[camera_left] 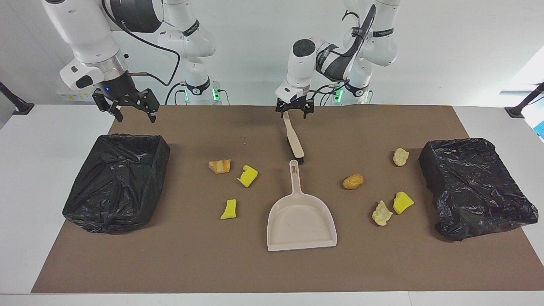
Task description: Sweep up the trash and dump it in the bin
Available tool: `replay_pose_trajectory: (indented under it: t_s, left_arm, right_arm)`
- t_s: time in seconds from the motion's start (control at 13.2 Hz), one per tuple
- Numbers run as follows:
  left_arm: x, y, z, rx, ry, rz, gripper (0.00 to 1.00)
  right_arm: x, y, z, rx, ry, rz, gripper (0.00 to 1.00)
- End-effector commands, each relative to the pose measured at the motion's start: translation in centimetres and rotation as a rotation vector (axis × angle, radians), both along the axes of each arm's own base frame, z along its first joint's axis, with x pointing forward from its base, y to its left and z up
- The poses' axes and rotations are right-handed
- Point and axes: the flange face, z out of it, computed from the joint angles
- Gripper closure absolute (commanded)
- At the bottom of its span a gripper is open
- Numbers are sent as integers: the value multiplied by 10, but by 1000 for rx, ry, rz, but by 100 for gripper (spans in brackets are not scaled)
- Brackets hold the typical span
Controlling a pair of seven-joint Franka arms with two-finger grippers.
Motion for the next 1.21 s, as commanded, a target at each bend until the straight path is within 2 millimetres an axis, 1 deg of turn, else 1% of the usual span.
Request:
replay_pose_trajectory:
  t_s: [0.0, 0.08, 0.15, 0.23, 0.38, 0.61, 0.76, 0.83, 0.91, 0.99, 1.06, 1.14]
  left_arm:
    - [-6, -1, -5, -25, 11, 20, 0]
    - [-10, -4, -5, -27, 14, 13, 0]
    - [-11, -5, -4, -39, 27, 27, 0]
    - [-11, -5, -5, -43, 37, 36, 0]
    - [-10, -6, -16, -34, 47, 39, 0]
    - [-9, -7, -16, -36, 44, 33, 0]
    - [-9, -7, -16, -36, 44, 33, 29]
    - [-9, -6, -16, -37, 44, 33, 40]
    - [-8, -6, -16, -37, 44, 33, 48]
    - [-8, -6, -16, -36, 45, 27, 66]
    - [-8, -6, -17, -35, 46, 27, 81]
    - [-7, -6, -16, -36, 45, 28, 90]
  right_arm:
    - [-2, -1, -1, 15, -8, 19, 0]
    - [-2, 0, -1, 15, -8, 20, 0]
    - [-2, 0, -1, 15, -8, 20, 0]
    - [-2, -1, -1, 15, -8, 19, 0]
    - [-2, 0, -1, 15, -8, 20, 0]
    - [-2, -1, -1, 15, -8, 19, 0]
    - [-2, -1, -1, 15, -8, 17, 0]
    - [-2, 0, -1, 15, -8, 20, 0]
    - [-2, -1, -1, 15, -8, 20, 0]
    - [-1, -3, 0, -2, -16, 27, 0]
    - [-6, 0, -6, -8, -2, 32, 0]
    - [-11, 24, -16, -4, 13, 77, 0]
